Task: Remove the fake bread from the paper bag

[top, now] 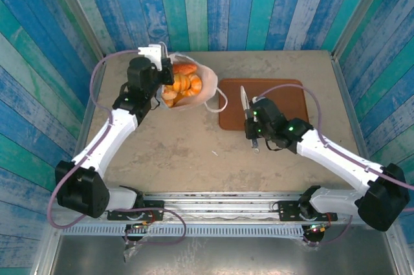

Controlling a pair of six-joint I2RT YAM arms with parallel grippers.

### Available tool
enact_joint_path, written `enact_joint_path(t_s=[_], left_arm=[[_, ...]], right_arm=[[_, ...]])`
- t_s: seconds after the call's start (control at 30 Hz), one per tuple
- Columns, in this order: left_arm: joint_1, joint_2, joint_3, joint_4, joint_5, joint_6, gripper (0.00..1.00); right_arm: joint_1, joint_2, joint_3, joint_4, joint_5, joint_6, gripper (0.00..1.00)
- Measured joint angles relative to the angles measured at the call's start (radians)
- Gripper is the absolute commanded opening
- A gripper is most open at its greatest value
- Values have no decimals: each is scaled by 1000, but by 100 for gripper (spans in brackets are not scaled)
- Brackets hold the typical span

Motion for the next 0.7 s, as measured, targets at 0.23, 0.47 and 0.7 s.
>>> enact_joint_path(t_s=[0.23,0.47,0.7], left_arm=[[-63,-5,-2,-36,-4,-27,0],[-107,2,3,-48,-27,-37,0],[-115,61,43,-47,-39,-37,0]], right_arm=[[-70,-81,16,-72,-130,-19,32],[-73,-128,61,-120,-246,-20,34],[-73,-128,133,-170,-364,-4,35]])
